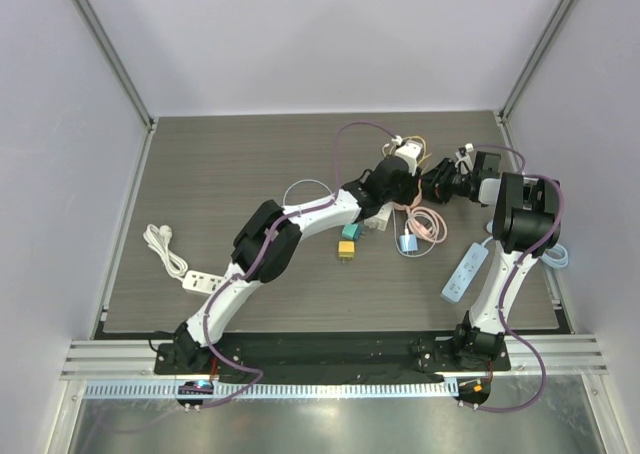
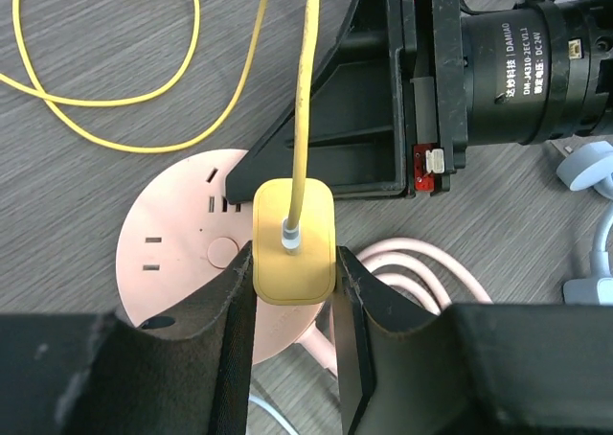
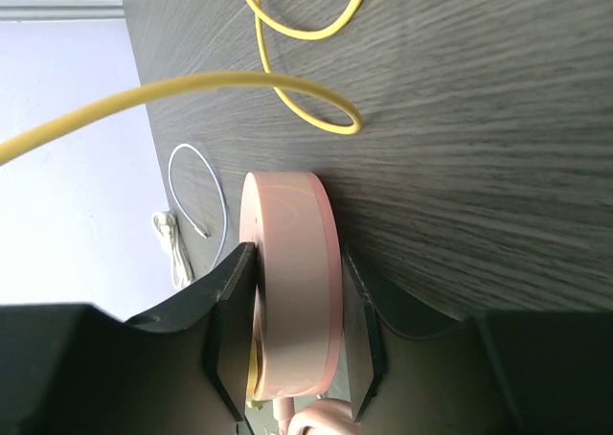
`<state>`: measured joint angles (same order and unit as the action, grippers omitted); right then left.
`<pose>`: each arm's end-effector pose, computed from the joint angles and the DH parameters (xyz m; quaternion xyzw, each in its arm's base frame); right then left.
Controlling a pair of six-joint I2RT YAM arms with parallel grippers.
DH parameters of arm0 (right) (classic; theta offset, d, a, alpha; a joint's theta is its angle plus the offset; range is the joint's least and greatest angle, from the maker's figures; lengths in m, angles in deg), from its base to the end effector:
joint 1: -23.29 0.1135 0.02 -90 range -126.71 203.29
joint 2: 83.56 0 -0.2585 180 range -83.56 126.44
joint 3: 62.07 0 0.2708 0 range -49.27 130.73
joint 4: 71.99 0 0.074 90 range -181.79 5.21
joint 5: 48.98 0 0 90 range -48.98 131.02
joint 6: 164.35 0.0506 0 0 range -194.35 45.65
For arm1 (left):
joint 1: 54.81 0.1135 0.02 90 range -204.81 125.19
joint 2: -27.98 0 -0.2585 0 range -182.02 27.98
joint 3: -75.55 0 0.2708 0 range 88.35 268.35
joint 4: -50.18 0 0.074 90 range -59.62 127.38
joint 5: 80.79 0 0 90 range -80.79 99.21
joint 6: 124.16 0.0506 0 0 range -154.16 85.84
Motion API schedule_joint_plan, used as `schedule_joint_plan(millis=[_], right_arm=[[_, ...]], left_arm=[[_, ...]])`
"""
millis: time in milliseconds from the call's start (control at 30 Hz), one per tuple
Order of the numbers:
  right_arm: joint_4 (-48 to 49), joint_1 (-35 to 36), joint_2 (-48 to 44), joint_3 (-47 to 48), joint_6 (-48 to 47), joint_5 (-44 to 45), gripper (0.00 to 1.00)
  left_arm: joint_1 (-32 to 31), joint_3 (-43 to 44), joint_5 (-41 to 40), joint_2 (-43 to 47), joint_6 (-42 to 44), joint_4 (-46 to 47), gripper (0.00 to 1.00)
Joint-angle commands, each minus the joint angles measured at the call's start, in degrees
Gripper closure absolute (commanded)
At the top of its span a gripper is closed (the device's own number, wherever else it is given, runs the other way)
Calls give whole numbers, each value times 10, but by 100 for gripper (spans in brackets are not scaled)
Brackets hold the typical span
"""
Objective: Pull the plug off the socket
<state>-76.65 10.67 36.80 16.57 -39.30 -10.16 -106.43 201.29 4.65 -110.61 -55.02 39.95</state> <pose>0.4240 -0.0545 0.0798 0.1916 0.8308 0.4585 0.2507 0.3709 -0.4619 0.1755 0.1999 0.8096 -0.2989 0.4640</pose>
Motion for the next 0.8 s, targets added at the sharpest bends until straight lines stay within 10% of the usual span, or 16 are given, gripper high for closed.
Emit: schedule_joint_plan(millis=[0, 233, 767], right_arm=[[-51, -6, 7, -12, -65, 114, 99], [-58, -6, 3, -12, -73, 125, 99], [-67, -6, 2, -11, -78, 140, 99]], left_arm=[[16, 55, -25, 86, 15, 86, 100], [71, 20, 54, 80, -179, 181, 100], [-6, 20, -77, 112, 110, 97, 100]])
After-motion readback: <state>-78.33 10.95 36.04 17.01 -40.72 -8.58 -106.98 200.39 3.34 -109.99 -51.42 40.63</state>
